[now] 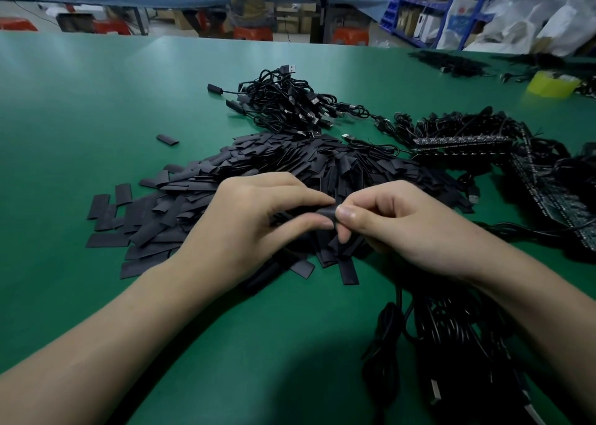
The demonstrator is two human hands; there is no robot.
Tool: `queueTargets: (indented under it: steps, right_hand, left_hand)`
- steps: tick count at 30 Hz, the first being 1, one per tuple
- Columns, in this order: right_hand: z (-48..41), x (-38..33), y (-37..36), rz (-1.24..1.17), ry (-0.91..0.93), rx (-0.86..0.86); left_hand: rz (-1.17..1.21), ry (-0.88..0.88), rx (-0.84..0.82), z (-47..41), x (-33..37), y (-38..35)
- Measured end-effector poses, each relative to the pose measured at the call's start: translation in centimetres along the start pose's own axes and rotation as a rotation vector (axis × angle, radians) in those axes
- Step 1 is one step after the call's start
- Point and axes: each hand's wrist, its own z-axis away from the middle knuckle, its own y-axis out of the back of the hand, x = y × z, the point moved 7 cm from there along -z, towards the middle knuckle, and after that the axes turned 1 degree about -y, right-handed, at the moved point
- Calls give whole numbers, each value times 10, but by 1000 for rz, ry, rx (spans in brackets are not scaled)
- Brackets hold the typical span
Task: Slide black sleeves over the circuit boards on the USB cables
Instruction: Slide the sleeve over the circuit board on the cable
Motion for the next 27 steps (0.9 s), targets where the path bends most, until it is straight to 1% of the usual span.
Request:
queueTargets:
  steps: [2,6,7,9,13,18,21,24,27]
  right_hand:
    - [-1,-1,2,36,28,46]
    - [6,-15,21,77,186,342]
    - [9,-21,23,116,241,390]
    - [14,-29,25,207,318,443]
    - [20,-36,27,307,401,516]
    - [23,-39,23,401,473,527]
    - [23,-39,19,403,475,514]
    - [19,-35,20,288,400,492]
    - [14,-23,26,21,256,434]
  left_hand:
    - [5,7,20,0,-1,2]
    - [26,96,90,-1,-8,9]
    - [37,117,106,-1,-9,11]
    - [77,151,124,-1,-10,12]
    - [175,194,141,0,-9,11]
    - [196,203,118,0,-10,8]
    - [173,183,92,-1,-8,6]
    - [171,187,110,-2,-9,9]
    - [163,184,140,-2,-10,13]
